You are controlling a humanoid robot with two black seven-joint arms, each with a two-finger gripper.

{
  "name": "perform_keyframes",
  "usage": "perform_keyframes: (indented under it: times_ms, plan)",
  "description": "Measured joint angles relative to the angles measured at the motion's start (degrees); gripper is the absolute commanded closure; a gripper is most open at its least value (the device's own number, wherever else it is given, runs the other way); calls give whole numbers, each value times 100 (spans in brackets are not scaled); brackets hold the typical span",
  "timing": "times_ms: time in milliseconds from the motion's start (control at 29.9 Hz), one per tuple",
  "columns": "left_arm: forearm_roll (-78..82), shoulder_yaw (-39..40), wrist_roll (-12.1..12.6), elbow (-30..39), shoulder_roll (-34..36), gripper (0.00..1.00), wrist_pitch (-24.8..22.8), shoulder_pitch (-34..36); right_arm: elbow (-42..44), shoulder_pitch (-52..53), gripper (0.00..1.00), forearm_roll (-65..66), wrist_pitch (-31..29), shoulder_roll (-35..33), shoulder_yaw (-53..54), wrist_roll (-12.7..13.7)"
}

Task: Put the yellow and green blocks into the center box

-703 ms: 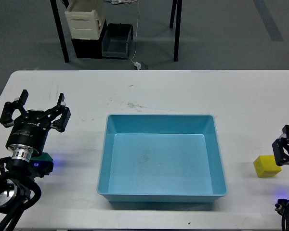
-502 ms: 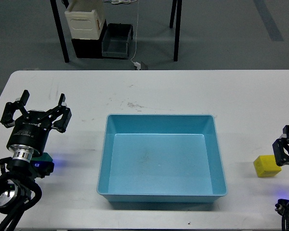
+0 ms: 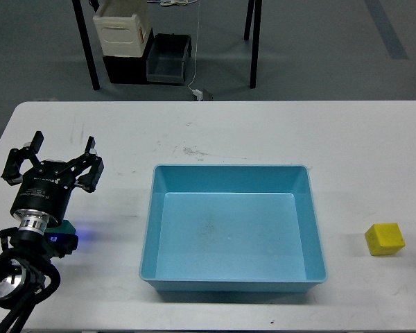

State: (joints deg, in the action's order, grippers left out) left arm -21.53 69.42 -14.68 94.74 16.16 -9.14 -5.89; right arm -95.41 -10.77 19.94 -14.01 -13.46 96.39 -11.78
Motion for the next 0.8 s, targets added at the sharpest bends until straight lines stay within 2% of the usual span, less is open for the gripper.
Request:
perform_keyframes:
  times_ms: [201, 368, 435, 502, 569, 602, 669, 803]
  plan:
    - [-8, 33, -8, -126, -16, 0, -12, 7, 208, 986, 0, 2182, 721, -1402, -198, 12]
    - [-9, 48, -9, -148, -21, 0, -18, 10, 803, 1943, 0, 3328, 560, -3020, -1040, -55]
    - [-9, 52, -9, -150, -24, 0, -18, 10, 1098, 2413, 0, 3629, 418, -3506, -1454, -276]
    - [-9, 54, -9, -172, -25, 0, -18, 11, 1427, 2945, 0, 3764, 240, -3851, -1921, -692]
    - [-9, 54, -9, -203, -25, 0, -18, 27, 1766, 3567, 0, 3864, -24, -4135, -2470, -1239]
    - [-9, 54, -9, -213, -25, 0, -17, 35, 1885, 3819, 0, 3925, -158, -4263, -2716, -1395]
    - [-9, 57, -9, -225, -25, 0, -12, 49, 2062, 4394, 0, 4185, -449, -4617, -3338, -1562]
    - [-9, 69, -9, -228, -25, 0, -6, 72, 2075, 5391, 0, 5048, -700, -5100, -4422, -1619]
